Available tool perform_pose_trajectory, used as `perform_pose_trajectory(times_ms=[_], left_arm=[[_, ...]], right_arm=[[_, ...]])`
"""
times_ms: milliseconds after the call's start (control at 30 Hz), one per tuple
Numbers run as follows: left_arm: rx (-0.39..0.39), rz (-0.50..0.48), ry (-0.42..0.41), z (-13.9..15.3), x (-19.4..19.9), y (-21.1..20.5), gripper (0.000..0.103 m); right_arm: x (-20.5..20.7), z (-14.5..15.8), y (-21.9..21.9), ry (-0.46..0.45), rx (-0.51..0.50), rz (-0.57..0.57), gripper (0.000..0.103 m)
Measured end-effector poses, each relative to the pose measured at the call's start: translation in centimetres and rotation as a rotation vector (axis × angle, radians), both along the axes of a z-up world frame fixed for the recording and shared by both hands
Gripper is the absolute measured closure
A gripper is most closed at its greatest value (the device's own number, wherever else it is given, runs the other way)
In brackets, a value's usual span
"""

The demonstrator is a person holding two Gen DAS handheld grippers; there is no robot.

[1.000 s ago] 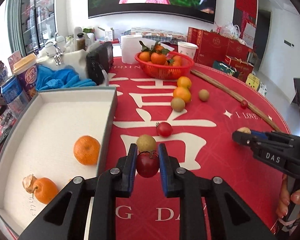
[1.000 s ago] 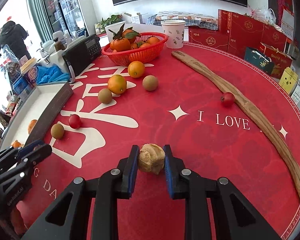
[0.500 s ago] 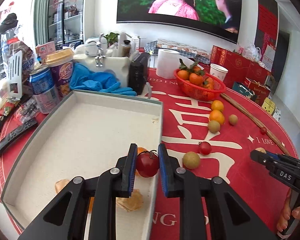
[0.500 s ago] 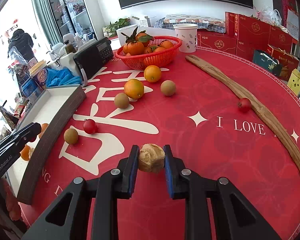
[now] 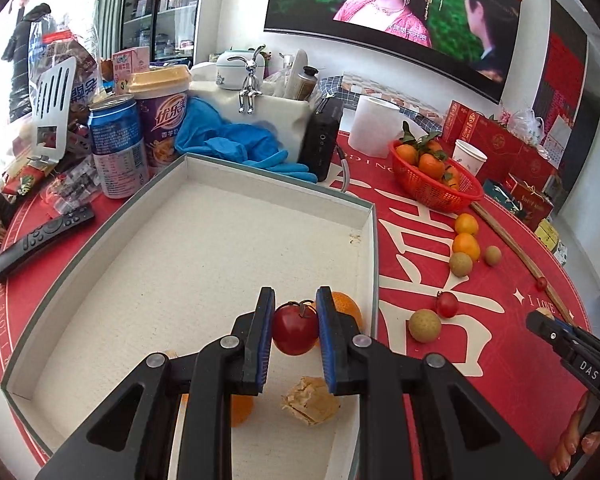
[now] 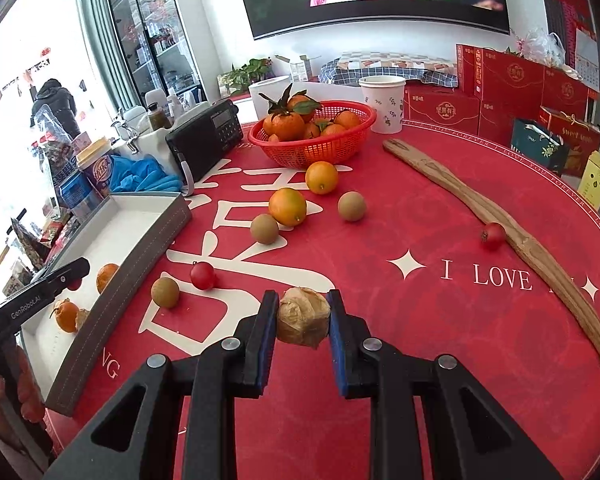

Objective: Organize fruits
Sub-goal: 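Carry both fruits over the white tray and open both tools to drop them, then move both open tools back over the fruits on the tablecloth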

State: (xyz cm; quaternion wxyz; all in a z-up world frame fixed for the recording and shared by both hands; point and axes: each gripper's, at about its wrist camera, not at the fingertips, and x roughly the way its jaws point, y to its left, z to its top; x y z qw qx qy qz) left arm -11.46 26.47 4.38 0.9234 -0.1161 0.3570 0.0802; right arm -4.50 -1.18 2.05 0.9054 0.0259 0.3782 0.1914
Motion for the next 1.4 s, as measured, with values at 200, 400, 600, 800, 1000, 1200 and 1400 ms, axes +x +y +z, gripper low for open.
perform_pose_trajectory(times_ms=[200, 400, 600, 800, 1000, 1200, 1400], left_arm=[[0.015, 0.031, -0.005, 0.4, -0.4, 1.0, 0.08], [0.029, 0.072, 0.042, -0.5, -0.2, 2.5, 0.08], [0.033, 0.11, 0.068, -1.0, -0.3, 3.7, 0.08], [0.013, 0.144, 0.063, -1.0, -0.7, 4.5, 0.079], [-0.033, 0.197, 0.063, -1.0, -1.1, 5.8, 0.077], [-0.069, 0.247, 0.029, -0.5, -1.9, 6.6, 0.018], [-0.046, 0.25, -0.003, -0.1, -2.3, 6.3, 0.018]], right_arm=[[0.2, 0.0, 0.8, 0.02, 0.015, 0.018, 0.078], [0.2, 1.3, 4.8, 0.02, 0.027, 0.097, 0.078], [0.9, 2.0, 12.1, 0.046, 0.027, 0.235, 0.078], [1.7, 2.0, 17.9, 0.092, 0.043, 0.325, 0.078], [2.7, 0.8, 21.1, 0.145, 0.037, 0.35, 0.078], [3.9, 0.1, 21.8, 0.208, 0.097, 0.368, 0.071], [4.3, 2.1, 20.0, 0.209, 0.325, 0.414, 0.0]])
